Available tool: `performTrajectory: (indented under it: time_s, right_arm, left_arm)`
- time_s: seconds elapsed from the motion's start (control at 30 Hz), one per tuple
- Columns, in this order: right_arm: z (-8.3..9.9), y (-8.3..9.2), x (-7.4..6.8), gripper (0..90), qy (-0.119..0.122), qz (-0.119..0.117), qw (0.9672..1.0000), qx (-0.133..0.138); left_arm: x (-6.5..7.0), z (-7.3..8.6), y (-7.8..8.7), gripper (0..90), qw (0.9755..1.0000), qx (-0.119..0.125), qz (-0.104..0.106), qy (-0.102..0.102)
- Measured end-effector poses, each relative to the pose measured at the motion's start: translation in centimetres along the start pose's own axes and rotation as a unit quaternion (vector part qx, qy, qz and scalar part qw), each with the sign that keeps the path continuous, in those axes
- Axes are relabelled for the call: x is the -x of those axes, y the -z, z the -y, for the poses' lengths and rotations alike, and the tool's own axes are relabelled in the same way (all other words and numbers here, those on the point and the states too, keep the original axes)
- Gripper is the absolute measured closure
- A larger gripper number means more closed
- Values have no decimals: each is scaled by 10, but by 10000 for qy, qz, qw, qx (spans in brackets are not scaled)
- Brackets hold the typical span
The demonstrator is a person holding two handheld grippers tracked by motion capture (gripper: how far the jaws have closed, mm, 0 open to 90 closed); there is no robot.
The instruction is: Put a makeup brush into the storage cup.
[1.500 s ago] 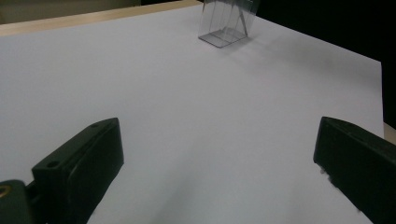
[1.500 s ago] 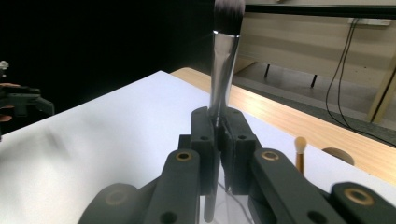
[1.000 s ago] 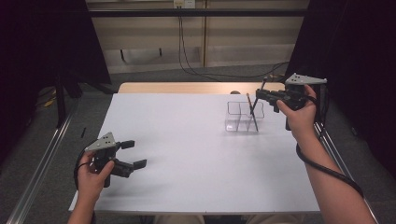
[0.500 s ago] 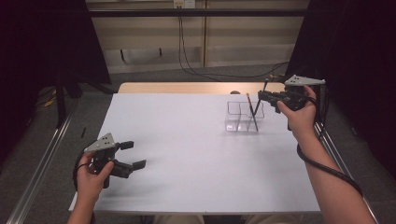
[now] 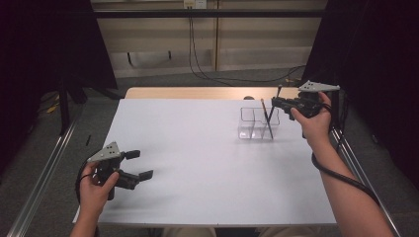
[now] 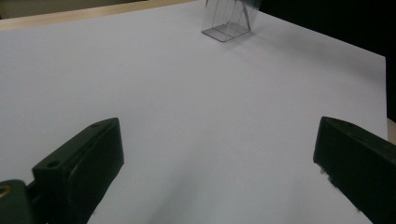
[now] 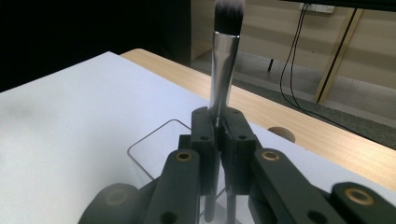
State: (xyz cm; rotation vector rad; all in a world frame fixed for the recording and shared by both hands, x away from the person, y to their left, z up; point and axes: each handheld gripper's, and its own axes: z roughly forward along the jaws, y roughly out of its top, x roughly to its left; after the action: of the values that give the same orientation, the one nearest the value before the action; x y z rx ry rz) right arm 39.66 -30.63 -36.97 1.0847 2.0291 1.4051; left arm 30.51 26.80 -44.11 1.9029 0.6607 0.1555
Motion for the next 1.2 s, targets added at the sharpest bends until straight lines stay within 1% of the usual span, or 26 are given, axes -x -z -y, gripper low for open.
performTrajectory:
  time_s: [0.2,0.37,0.4,0.43,0.47,0.53,0.57,0.6,0.67,0.73,0.77,0.8,0.83,0.87,0.9,0.97,1.03,1.07,1.17,1.2]
  right_arm:
    - [1,-3,1,839,-11,28,10000,-38]
    - [3,-4,0,838,-11,6,10000,-79]
    - [3,-4,-1,805,-11,-3,10000,-90]
    - [3,-4,-1,805,-11,-3,10000,-90]
    - [3,-4,-2,632,-42,58,10000,-27]
    - [2,-3,-3,575,-115,38,9999,20]
    - [2,-3,-3,575,-115,38,9999,20]
    - [2,-1,-4,476,-141,7,9998,113]
    - [1,2,-5,441,-166,9,9997,203]
    - [1,4,-6,405,-158,-41,9996,231]
    - [1,4,-6,405,-158,-41,9996,231]
    - [3,7,-7,365,-185,-71,9993,309]
    - [3,7,-7,365,-185,-71,9993,309]
    - [3,8,-8,354,-200,-118,9990,369]
    - [5,11,-9,329,-250,-125,9988,394]
    - [8,13,-10,316,-288,-190,9984,446]
    - [10,14,-10,302,-297,-193,9981,496]
    - [14,16,-12,281,-334,-245,9976,549]
    - [18,18,-13,272,-350,-313,9972,581]
    - [20,20,-15,238,-327,-352,9967,651]
  left_arm:
    - [-1,0,0,17,10000,5,8,26]
    - [-1,0,0,17,10000,-2,21,18]
    - [-1,0,0,17,10000,-10,20,23]
    - [-1,0,0,17,10000,-10,20,23]
    - [0,0,0,17,10000,-16,10,15]
    - [0,0,0,17,10000,-9,18,15]
    - [0,0,0,17,10000,-9,17,12]
    - [0,0,0,17,10000,-12,10,4]
    - [0,0,0,17,10000,-12,8,3]
    - [0,0,0,17,10000,-2,17,-3]
    - [0,0,0,17,10000,-2,17,-3]
    - [0,0,-1,17,10000,-7,15,1]
    - [0,0,-1,17,10000,-7,15,1]
    - [0,-1,-1,17,10000,-2,20,6]
    - [1,-1,0,17,10000,-5,14,6]
    - [1,-1,0,17,10000,-5,13,-2]
    - [1,-1,0,17,10000,-6,11,-9]
    - [1,-1,0,17,10000,0,17,3]
    - [1,-1,0,17,10000,-10,18,-8]
    - [1,-1,0,18,10000,-11,21,-14]
